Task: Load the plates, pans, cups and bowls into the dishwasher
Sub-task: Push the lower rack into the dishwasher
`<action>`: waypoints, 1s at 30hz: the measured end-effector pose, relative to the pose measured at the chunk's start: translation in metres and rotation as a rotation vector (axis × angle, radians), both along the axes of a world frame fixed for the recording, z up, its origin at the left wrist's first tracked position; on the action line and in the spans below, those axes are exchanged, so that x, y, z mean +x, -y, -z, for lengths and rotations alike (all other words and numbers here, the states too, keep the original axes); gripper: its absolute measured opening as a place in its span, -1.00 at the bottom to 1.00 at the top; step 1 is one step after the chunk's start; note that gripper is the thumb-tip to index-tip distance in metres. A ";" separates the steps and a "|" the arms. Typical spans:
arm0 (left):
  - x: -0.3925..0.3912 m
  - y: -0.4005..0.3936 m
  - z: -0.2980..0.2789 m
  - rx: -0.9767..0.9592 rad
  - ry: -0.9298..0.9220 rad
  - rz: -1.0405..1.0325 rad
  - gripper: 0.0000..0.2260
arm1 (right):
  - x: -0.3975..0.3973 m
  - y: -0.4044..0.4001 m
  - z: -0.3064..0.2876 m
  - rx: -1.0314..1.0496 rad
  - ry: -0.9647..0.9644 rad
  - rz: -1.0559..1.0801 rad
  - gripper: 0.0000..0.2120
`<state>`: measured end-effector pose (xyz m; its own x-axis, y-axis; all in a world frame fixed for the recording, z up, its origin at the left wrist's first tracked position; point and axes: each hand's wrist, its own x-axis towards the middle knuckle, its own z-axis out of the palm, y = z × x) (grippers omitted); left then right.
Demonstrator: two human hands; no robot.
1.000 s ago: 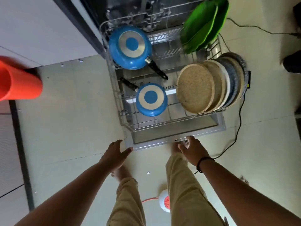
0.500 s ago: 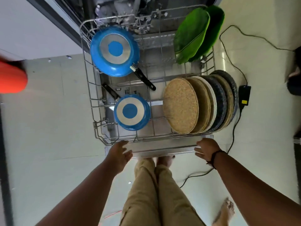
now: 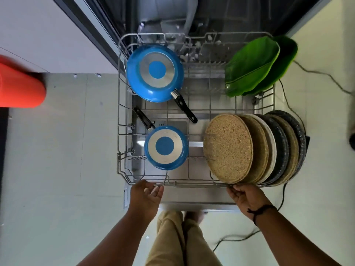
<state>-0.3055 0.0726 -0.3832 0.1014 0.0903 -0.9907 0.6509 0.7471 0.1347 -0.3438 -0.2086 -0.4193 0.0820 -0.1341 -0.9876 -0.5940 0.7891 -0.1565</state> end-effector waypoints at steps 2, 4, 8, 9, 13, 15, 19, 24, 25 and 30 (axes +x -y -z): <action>0.017 0.003 -0.002 -0.010 0.044 -0.056 -0.84 | 0.021 0.004 -0.002 -0.022 0.037 0.001 -0.75; 0.038 0.008 -0.007 -0.036 0.109 -0.080 -0.84 | 0.048 0.009 -0.004 -0.039 0.091 -0.004 -0.75; 0.099 0.016 -0.010 -0.060 0.242 -0.056 -0.83 | 0.119 0.015 -0.012 -0.051 0.203 -0.048 -0.74; 0.117 0.017 -0.009 -0.069 0.277 -0.030 -0.82 | 0.138 0.015 -0.014 -0.059 0.230 -0.064 -0.73; 0.181 0.019 -0.005 -0.086 0.422 0.106 -0.81 | 0.209 0.014 -0.019 -0.084 0.383 -0.082 -0.69; 0.212 0.024 -0.003 -0.071 0.480 0.156 -0.81 | 0.241 0.011 -0.020 -0.092 0.423 -0.101 -0.70; 0.270 0.032 -0.007 0.056 0.554 0.304 -0.80 | 0.295 0.011 -0.021 -0.174 0.487 -0.202 -0.71; 0.301 0.032 -0.018 0.151 0.629 0.433 -0.86 | 0.330 0.010 -0.031 -0.258 0.544 -0.473 -0.74; 0.297 0.031 -0.018 0.136 0.626 0.441 -0.87 | 0.328 0.006 -0.034 -0.256 0.554 -0.517 -0.72; 0.248 0.018 -0.008 0.135 0.544 0.499 -0.85 | 0.297 -0.013 -0.035 -0.211 0.500 -0.572 -0.60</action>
<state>-0.0579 0.0544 -0.3754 0.6342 0.0225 -0.7728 0.7236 0.3348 0.6035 -0.0472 -0.1959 -0.3845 0.6224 -0.1180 -0.7737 -0.7185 0.3060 -0.6247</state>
